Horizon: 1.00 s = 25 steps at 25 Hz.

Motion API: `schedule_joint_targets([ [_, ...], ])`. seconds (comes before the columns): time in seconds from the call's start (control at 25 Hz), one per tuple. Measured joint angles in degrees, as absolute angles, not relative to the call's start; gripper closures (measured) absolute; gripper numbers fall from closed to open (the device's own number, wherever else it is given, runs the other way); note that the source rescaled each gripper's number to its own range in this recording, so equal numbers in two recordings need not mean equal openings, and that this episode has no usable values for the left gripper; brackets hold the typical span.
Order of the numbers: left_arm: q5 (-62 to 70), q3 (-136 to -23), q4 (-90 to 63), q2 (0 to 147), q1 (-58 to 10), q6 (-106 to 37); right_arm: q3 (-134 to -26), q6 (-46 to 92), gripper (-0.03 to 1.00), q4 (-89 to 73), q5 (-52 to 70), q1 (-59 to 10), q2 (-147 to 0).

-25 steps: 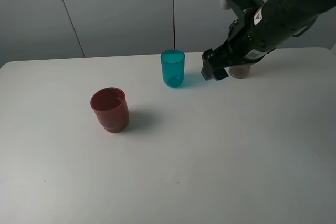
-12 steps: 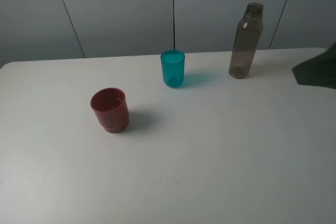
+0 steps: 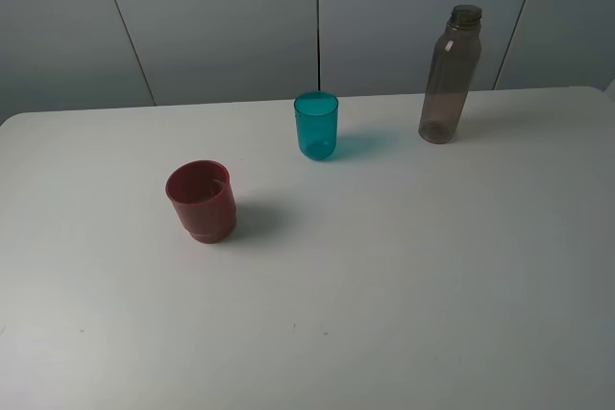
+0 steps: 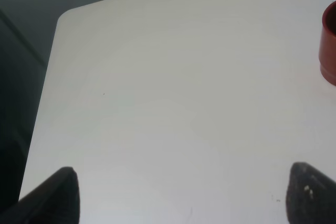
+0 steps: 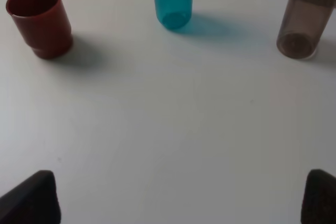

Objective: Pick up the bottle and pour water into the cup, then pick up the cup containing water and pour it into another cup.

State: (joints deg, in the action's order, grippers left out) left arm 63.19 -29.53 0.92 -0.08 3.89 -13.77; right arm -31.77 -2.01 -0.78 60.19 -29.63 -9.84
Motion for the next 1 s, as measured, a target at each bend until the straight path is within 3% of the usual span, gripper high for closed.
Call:
schedule_joint_targets([
  [0.6,63.2,-29.5,0.9,-0.1,3.9,-13.8,-29.4,-10.1,-0.03,4.3,62.4,-28.9,-0.1],
  [0.72,63.2,-29.5,0.9,-0.1,3.9,-13.8,-29.4,-10.3,-0.03,4.8,62.4,-25.1,-0.1],
  [1.0,63.2,-29.5,0.9,-0.1,3.9,-13.8,-29.4,-10.4,-0.03,4.8,62.5,-8.4,0.0],
])
